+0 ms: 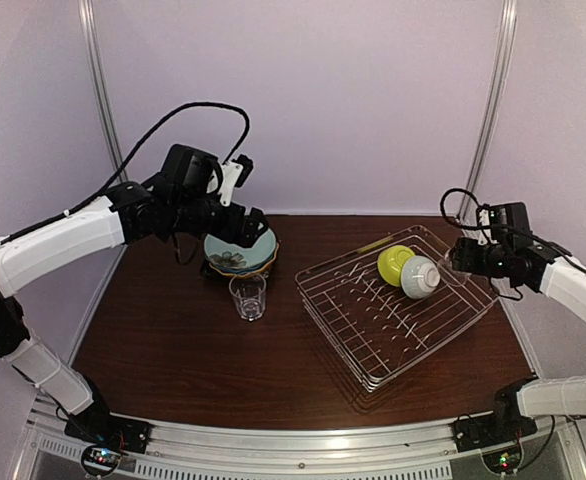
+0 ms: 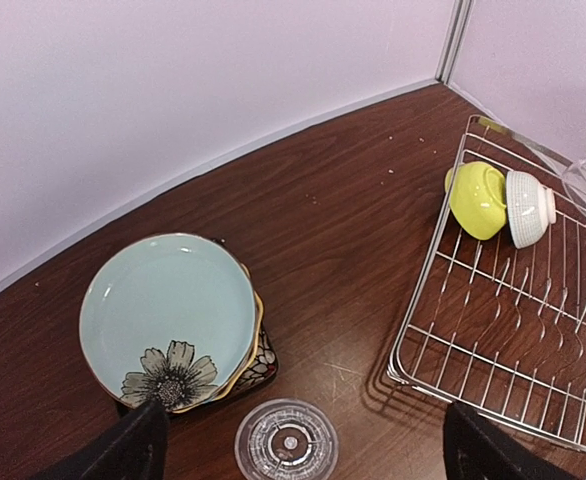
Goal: Unload the mixed dishes from the dish rack
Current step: Grab the cup from the dish rack, then pass from the right arm to the left, then place the cup at the center of the board.
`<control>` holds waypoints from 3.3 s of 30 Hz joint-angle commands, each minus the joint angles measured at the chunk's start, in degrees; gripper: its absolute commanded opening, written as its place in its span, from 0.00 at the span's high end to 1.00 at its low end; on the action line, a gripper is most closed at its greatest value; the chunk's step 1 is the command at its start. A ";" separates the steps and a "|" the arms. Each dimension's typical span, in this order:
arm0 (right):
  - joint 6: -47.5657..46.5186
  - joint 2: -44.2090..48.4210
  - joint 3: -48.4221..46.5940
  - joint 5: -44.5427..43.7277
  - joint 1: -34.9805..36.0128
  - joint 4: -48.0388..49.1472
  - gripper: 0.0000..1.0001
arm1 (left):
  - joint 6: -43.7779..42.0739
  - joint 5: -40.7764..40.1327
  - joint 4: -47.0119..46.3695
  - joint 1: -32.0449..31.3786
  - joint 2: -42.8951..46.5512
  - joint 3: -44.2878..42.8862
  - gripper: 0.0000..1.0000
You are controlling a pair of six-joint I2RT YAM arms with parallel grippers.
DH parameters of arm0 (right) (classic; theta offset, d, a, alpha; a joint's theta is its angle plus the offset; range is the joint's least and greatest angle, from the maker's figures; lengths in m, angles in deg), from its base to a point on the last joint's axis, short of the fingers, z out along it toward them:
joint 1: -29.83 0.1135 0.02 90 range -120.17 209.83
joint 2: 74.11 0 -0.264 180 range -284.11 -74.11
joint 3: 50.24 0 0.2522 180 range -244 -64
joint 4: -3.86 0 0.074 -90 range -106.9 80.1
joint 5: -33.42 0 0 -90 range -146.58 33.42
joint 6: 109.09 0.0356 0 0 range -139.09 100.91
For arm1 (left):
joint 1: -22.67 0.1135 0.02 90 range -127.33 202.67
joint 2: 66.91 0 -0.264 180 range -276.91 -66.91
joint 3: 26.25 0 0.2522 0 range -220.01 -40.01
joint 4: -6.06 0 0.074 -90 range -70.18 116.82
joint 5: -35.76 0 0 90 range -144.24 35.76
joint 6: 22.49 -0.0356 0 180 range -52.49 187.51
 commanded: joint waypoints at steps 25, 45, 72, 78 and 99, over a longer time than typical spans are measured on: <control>20.82 5.76 -14.51 49.49 2.63 20.68 0.48 | -10.40 13.97 -43.35 -1.61 19.30 25.62 0.08; 34.12 -4.24 -13.59 50.99 22.40 39.99 0.48 | -31.25 12.15 -53.13 -12.91 13.51 23.15 0.14; 41.46 -11.70 -12.16 50.61 30.11 52.21 0.30 | -28.81 9.70 -54.45 -14.71 12.04 19.71 1.00; 38.08 -9.82 -11.93 48.28 27.88 47.34 0.00 | -24.21 1.78 -49.14 -14.62 15.01 19.43 1.00; 18.35 -4.25 -14.44 40.39 19.92 22.45 0.00 | 16.13 -4.18 4.04 7.92 17.37 6.47 1.00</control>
